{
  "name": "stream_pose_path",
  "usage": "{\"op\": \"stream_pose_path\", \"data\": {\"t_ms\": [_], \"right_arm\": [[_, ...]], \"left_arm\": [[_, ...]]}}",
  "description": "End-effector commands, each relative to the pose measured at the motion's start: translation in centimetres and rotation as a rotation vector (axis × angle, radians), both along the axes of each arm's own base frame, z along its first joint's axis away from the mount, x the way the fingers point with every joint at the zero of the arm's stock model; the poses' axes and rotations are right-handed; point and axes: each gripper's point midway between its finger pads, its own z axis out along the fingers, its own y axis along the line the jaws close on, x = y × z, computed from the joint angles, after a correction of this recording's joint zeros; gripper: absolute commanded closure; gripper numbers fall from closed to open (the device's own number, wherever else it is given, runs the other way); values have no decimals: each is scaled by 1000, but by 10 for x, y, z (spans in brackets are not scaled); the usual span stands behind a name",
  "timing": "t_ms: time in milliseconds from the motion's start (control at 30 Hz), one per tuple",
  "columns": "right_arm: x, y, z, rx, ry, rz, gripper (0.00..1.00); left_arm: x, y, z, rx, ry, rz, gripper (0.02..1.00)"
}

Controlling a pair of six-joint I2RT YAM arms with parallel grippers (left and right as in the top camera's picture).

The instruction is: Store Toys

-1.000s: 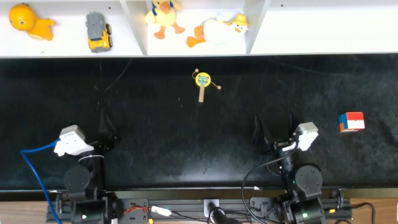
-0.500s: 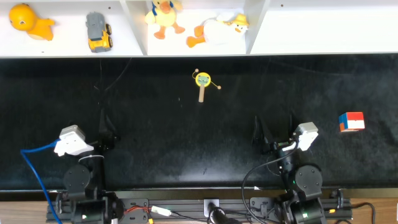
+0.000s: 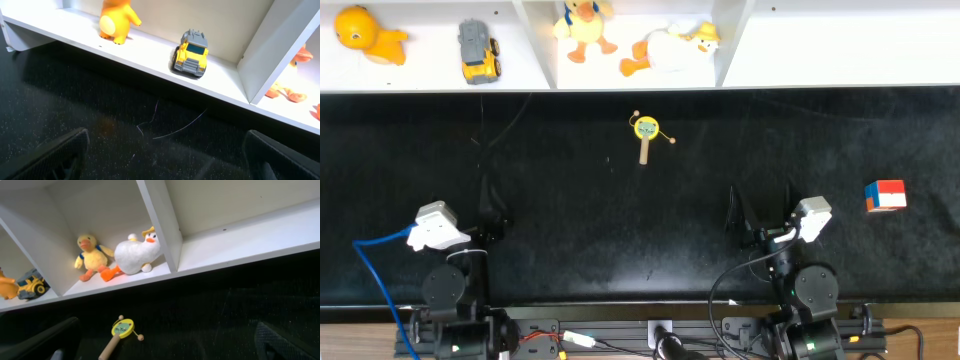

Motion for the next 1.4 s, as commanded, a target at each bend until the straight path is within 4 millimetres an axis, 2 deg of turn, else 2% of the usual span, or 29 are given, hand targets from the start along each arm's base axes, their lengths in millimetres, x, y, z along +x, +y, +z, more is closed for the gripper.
{"op": "stream_pose_path", "data": {"t_ms": [33,300,533,833,1033,1233,1400], "right_arm": [[0,3,-4,0,1,16,3],[-1,4,-4,11,4,21,5],[-2,9,-4,-49,1,52,1],[-2,18,14,-105,133,109,14],[14,45,30,-171,218,255,5],[37,74,36,-190,313,384,3],[55,109,37,-229,380,471,3]], "left_arm": [[0,-1,-1,4,-4,-8,20],[0,-1,-1,4,-5,-8,20],[0,-1,-1,4,-5,-8,20],[0,-1,-1,4,-4,-8,20],[0,-1,-1,4,-5,-8,20],[0,-1,-1,4,-5,-8,20],[0,-1,-1,4,-5,-8,20]]}}
